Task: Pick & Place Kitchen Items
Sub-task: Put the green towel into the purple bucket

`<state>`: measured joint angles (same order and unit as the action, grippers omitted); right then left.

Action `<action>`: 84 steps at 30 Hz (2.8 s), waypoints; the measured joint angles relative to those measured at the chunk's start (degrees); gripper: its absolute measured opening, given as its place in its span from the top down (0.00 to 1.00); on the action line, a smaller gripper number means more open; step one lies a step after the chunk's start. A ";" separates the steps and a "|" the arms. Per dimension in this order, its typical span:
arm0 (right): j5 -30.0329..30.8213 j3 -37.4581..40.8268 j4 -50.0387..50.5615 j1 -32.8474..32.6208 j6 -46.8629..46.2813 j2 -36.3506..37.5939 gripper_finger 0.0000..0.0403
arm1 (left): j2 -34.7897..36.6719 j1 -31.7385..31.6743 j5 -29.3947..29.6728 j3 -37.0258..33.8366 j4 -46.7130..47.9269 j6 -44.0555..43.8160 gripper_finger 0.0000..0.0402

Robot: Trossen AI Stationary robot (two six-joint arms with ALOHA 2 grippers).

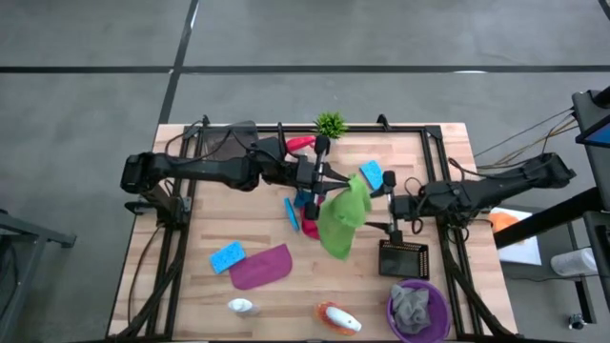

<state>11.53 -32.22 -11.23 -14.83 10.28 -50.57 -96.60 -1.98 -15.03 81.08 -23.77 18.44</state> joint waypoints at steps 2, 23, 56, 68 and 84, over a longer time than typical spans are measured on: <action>-1.76 -0.01 -1.59 0.57 -0.02 -1.95 0.28 | -0.54 -0.22 0.30 0.02 -1.59 0.09 1.00; -2.51 -0.03 -17.48 3.67 -1.34 -11.00 0.43 | -4.50 -1.77 0.31 0.00 -7.75 0.00 1.00; -23.34 17.92 -64.33 3.78 1.81 -10.92 0.96 | 30.31 -1.73 0.56 -28.85 8.99 -0.47 0.61; -41.17 18.37 -57.13 2.08 -6.19 2.30 0.96 | 35.80 -1.75 8.21 -51.72 -12.65 -5.42 0.61; -37.31 -0.46 2.60 -14.50 -5.53 14.00 0.96 | 35.76 -1.73 11.04 -54.00 -14.60 -6.53 0.61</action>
<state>-25.78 -32.68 -8.64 -29.33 4.75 -36.57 -60.84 -3.70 -3.99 27.07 -38.37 11.90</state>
